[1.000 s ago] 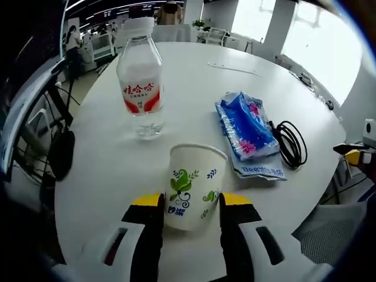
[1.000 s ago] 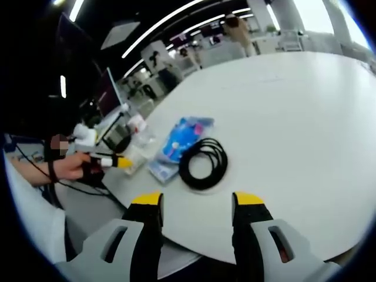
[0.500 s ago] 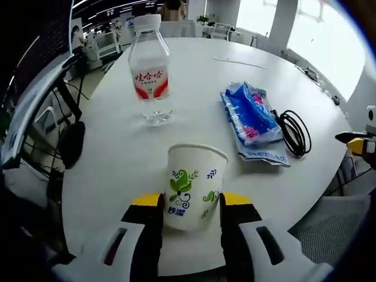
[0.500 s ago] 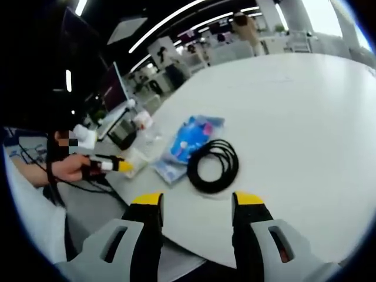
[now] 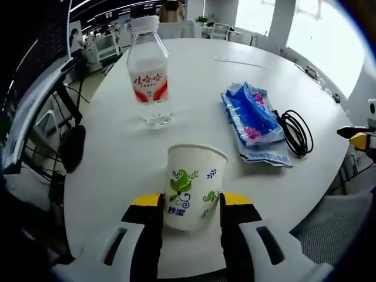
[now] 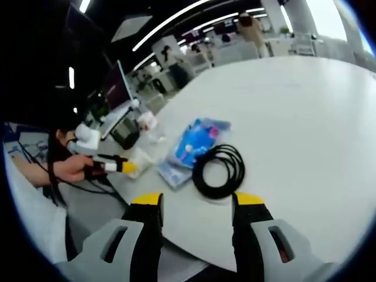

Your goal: Arrange the tabletop items into an orderly group along one side of the table until the central work area is clear of visible clutter.

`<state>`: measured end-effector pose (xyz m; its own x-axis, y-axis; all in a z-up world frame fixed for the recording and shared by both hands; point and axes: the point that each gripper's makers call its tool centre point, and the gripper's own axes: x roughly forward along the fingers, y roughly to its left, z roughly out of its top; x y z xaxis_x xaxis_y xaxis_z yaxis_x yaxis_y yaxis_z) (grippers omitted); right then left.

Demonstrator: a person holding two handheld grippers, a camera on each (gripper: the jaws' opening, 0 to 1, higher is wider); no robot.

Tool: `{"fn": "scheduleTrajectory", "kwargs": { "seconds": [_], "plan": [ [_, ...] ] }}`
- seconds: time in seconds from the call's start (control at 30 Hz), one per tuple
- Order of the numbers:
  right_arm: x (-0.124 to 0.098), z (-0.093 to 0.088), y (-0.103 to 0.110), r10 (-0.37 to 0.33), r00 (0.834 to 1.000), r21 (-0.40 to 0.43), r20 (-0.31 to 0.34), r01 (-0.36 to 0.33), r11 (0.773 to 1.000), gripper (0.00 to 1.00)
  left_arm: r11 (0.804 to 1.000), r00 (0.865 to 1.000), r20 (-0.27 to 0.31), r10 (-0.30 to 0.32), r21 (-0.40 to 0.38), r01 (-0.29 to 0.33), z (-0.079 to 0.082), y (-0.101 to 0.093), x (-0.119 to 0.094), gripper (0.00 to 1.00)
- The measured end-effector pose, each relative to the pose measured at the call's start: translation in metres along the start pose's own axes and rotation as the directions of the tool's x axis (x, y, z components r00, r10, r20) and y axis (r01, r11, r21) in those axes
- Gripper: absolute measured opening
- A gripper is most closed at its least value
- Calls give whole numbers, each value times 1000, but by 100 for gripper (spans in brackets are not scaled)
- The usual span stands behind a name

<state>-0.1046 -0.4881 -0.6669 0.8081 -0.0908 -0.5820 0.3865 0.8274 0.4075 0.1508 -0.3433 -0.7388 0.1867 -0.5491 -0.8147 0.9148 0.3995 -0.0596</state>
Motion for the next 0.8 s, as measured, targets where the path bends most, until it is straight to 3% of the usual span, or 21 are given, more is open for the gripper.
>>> {"fn": "scheduleTrajectory", "kwargs": {
  "seconds": [0.3,0.47,0.8],
  "plan": [
    [4,4,13,20,1000,-17,10,-20,1000,46,1000,1000,1,-4,22,4,1,-1,0,36],
    [1,11,23,39,999,-31,31,-38,999,44,1000,999,35,-22,10,21,9,-9,-7,36],
    [-2,1,30,47,999,-35,24,-46,998,42,992,989,87,-117,58,112,23,-51,-17,36]
  ]
}}
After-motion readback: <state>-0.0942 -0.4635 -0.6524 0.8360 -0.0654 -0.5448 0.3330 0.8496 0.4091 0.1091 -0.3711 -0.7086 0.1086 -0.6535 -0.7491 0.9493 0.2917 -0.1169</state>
